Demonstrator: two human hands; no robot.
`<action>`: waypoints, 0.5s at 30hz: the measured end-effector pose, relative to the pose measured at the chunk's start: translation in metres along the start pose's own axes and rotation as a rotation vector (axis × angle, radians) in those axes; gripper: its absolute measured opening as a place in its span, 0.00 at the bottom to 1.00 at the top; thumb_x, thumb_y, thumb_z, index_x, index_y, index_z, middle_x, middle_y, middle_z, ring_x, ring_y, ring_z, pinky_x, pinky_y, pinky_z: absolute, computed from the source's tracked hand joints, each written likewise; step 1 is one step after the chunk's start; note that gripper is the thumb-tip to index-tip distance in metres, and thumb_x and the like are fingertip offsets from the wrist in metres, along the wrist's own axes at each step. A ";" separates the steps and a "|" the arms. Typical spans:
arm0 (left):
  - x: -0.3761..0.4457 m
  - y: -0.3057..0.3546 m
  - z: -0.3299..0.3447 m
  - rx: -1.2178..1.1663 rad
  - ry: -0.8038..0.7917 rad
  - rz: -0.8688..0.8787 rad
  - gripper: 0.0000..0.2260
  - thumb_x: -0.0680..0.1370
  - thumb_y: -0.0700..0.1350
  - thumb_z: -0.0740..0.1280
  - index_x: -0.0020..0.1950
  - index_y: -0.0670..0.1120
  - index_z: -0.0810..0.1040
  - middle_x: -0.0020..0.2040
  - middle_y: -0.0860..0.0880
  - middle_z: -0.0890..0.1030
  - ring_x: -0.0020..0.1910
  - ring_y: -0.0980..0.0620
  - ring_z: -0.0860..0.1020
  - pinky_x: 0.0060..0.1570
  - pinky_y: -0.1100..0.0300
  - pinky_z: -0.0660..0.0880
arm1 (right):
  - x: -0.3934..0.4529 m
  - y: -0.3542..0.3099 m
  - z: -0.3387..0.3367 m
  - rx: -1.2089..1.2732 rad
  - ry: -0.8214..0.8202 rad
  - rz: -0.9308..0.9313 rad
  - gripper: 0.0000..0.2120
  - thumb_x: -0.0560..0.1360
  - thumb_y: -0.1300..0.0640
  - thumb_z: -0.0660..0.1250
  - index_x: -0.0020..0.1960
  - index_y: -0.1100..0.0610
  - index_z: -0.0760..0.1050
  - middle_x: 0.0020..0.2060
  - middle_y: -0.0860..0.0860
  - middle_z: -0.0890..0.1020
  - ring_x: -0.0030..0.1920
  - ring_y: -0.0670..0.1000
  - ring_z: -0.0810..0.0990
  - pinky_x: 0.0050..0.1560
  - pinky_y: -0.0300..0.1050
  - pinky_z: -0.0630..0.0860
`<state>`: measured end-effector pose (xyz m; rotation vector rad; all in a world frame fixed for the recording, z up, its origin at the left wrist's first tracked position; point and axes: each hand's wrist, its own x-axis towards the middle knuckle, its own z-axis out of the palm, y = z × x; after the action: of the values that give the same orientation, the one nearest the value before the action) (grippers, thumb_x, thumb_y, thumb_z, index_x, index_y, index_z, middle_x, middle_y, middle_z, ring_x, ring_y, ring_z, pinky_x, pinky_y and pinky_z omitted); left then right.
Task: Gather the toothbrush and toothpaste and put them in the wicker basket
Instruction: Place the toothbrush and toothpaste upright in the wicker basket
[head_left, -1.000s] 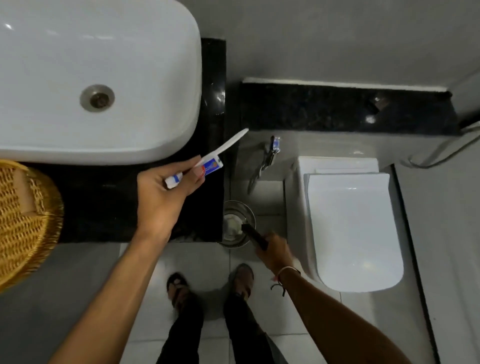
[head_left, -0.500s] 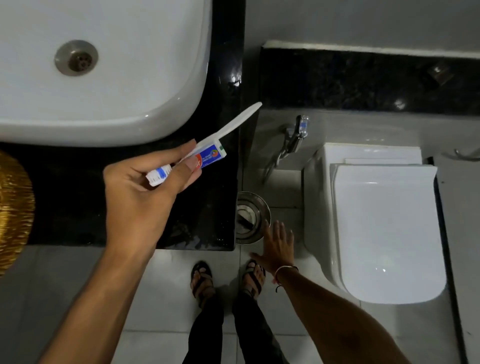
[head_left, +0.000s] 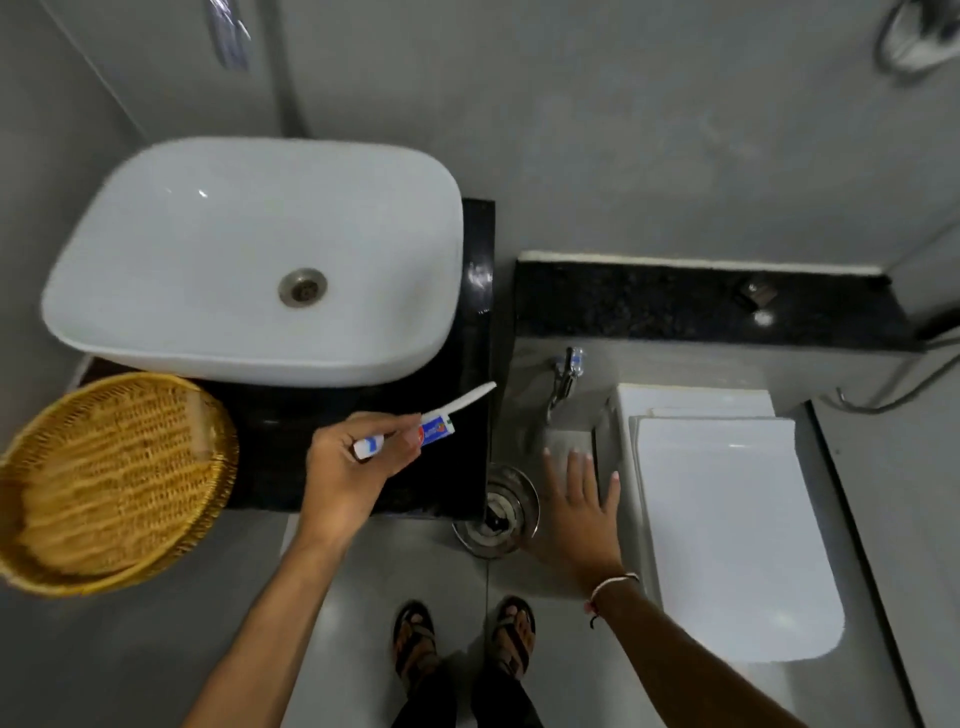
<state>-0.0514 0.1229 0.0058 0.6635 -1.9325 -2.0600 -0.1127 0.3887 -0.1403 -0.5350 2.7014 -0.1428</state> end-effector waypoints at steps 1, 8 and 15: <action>-0.002 0.007 -0.004 0.024 -0.007 -0.004 0.07 0.70 0.40 0.76 0.47 0.48 0.89 0.49 0.45 0.86 0.50 0.41 0.86 0.52 0.50 0.83 | -0.001 -0.006 -0.020 -0.001 0.069 -0.011 0.60 0.63 0.23 0.63 0.79 0.47 0.32 0.81 0.60 0.43 0.80 0.61 0.37 0.75 0.75 0.42; -0.007 0.062 -0.043 0.218 -0.086 0.056 0.11 0.73 0.35 0.76 0.42 0.51 0.89 0.40 0.48 0.88 0.44 0.49 0.86 0.40 0.63 0.84 | -0.011 -0.061 -0.135 0.036 0.496 -0.230 0.53 0.67 0.24 0.61 0.81 0.49 0.43 0.81 0.58 0.46 0.81 0.59 0.42 0.78 0.67 0.41; 0.003 0.119 -0.105 0.374 -0.262 0.112 0.04 0.72 0.34 0.77 0.42 0.42 0.89 0.38 0.45 0.88 0.36 0.53 0.85 0.35 0.64 0.82 | -0.013 -0.160 -0.191 0.171 0.502 -0.623 0.20 0.73 0.46 0.71 0.63 0.48 0.75 0.60 0.48 0.81 0.61 0.52 0.77 0.60 0.53 0.78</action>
<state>-0.0199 0.0179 0.1198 0.3544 -2.4761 -1.8087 -0.1199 0.2505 0.0674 -1.4304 2.8313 -0.7536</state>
